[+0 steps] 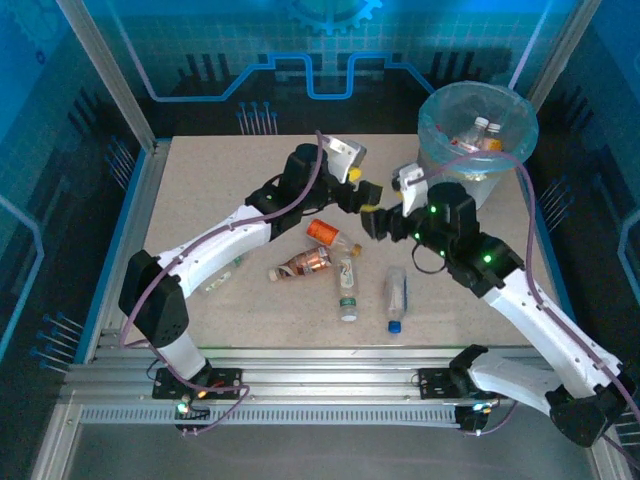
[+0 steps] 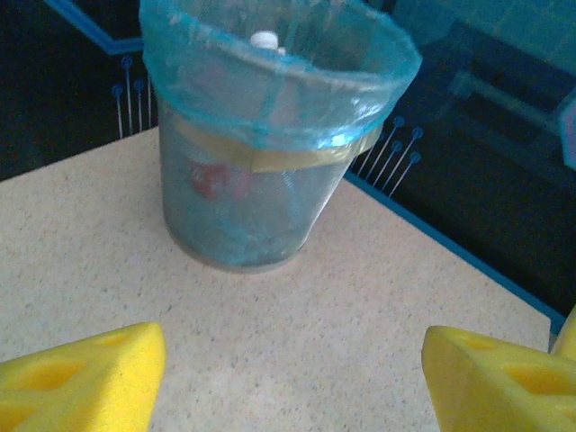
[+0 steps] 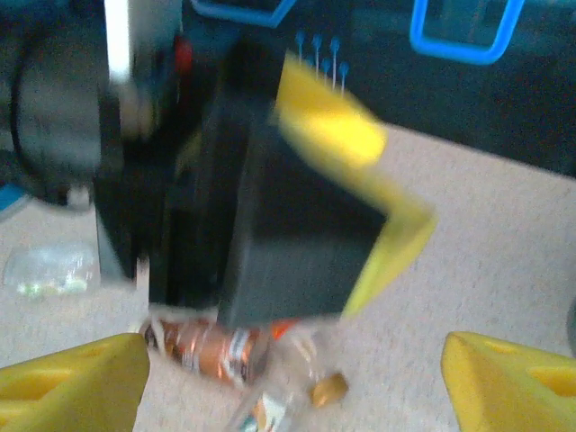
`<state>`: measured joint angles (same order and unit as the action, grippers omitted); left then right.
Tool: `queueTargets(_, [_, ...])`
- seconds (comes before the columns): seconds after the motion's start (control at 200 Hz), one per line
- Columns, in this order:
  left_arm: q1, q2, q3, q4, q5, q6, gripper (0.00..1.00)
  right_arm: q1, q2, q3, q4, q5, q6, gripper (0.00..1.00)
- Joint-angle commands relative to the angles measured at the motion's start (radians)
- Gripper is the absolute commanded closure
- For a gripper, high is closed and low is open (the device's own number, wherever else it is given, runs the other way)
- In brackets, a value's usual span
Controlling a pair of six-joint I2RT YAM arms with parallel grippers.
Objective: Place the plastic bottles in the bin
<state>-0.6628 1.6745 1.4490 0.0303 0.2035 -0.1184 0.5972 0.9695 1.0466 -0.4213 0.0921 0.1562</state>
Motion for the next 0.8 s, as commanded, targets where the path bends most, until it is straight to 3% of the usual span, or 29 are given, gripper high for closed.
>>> queueTargets(0.0, [0.004,-0.027,-0.057,0.114,0.077,0.038,0.24,0.009,-0.083,-0.042,-0.099,0.0,0.015,0.14])
queueTargets(0.195, [0.003,-0.1,-0.184,0.168,0.15,0.101,0.23,0.01,-0.187,-0.081,-0.241,0.026,0.061,0.14])
queueTargets(0.44, [0.004,-0.248,-0.375,0.197,0.116,0.125,0.22,0.012,-0.25,-0.152,-0.3,0.049,0.129,0.16])
queueTargets(0.66, [0.004,-0.406,-0.545,0.189,0.025,0.16,0.2,0.013,-0.157,-0.21,-0.278,0.058,0.207,0.2])
queueTargets(0.795, [0.004,-0.486,-0.594,0.138,-0.022,0.213,0.2,0.014,-0.065,-0.204,-0.311,0.151,0.306,0.18])
